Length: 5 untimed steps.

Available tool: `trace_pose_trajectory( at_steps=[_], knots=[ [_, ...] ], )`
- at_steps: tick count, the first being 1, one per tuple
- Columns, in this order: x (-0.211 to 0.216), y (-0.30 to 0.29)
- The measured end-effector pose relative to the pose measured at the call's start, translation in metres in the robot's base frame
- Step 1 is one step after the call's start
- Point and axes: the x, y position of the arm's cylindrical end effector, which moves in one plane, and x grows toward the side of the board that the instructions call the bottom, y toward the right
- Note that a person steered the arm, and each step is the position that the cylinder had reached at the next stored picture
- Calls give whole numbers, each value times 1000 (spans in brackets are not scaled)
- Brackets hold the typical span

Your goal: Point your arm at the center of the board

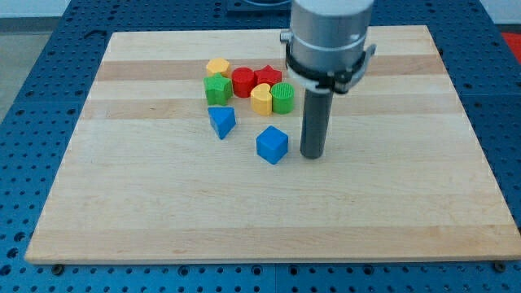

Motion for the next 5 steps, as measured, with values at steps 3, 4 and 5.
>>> trace_pose_trajectory(
  at_steps=[3,4,5],
  knots=[
    [-52,-26],
    [-59,-50],
    [-62,-44]
  ],
)
